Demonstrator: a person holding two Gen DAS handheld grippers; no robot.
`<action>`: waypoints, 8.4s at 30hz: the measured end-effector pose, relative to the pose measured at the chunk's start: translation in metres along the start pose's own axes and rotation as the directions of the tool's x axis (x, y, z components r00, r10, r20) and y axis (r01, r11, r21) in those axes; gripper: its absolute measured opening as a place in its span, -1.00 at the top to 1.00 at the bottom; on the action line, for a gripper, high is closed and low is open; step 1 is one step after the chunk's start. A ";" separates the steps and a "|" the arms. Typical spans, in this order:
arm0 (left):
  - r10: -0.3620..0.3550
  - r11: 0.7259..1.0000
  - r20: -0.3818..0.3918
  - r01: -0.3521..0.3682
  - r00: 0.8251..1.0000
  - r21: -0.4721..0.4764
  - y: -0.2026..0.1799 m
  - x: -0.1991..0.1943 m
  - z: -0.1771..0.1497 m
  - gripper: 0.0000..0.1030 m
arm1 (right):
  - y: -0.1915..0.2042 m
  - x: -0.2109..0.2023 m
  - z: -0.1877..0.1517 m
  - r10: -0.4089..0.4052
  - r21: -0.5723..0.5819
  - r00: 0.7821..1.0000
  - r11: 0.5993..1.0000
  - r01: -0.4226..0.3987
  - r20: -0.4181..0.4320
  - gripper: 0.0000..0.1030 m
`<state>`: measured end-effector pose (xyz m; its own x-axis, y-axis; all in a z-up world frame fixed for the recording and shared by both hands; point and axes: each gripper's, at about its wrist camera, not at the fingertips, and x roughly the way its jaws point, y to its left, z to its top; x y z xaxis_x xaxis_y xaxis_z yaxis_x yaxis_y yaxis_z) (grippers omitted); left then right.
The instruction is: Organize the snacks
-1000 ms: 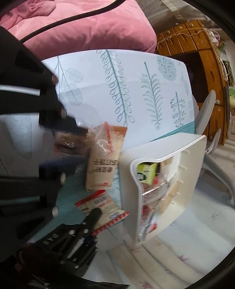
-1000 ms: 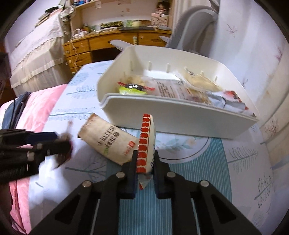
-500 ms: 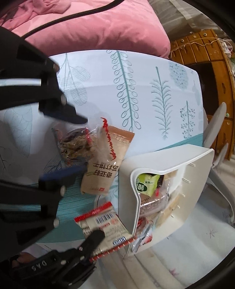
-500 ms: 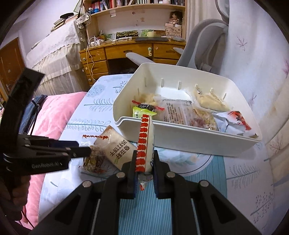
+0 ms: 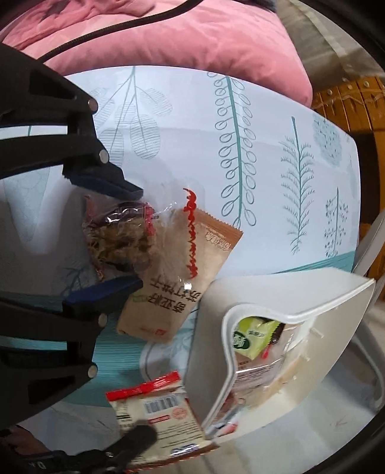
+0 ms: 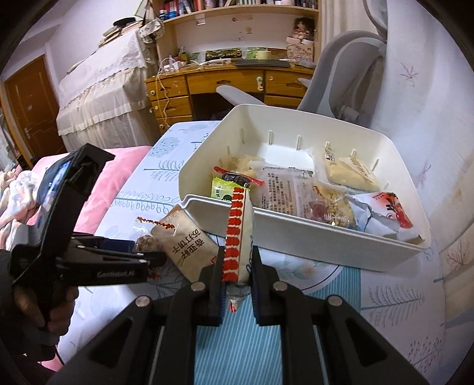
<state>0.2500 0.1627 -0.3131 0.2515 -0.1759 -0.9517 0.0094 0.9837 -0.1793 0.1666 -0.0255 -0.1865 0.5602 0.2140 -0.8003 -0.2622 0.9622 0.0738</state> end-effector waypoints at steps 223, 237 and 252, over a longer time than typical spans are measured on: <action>-0.018 0.995 0.200 -0.002 0.980 0.103 -0.152 -0.196 -0.028 -0.92 | -0.111 -0.151 -0.028 -0.117 0.385 0.989 0.912 0.143 -0.089 -0.93; 0.082 0.991 0.271 -0.107 0.959 0.078 -0.175 -0.284 -0.082 -0.98 | -0.102 -0.219 -0.022 0.023 0.395 0.989 0.918 0.037 -0.147 -0.98; 0.230 0.971 0.355 -0.237 0.906 -0.025 -0.218 -0.292 -0.119 -0.98 | -0.101 -0.255 -0.030 -0.032 0.225 0.998 0.973 0.044 -0.056 -0.99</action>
<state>0.0590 -0.0050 -0.0255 0.5734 0.0798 -0.8154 -0.0746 0.9962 0.0451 0.0268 -0.1824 -0.0074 0.5235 0.1735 -0.8342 -0.0537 0.9838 0.1710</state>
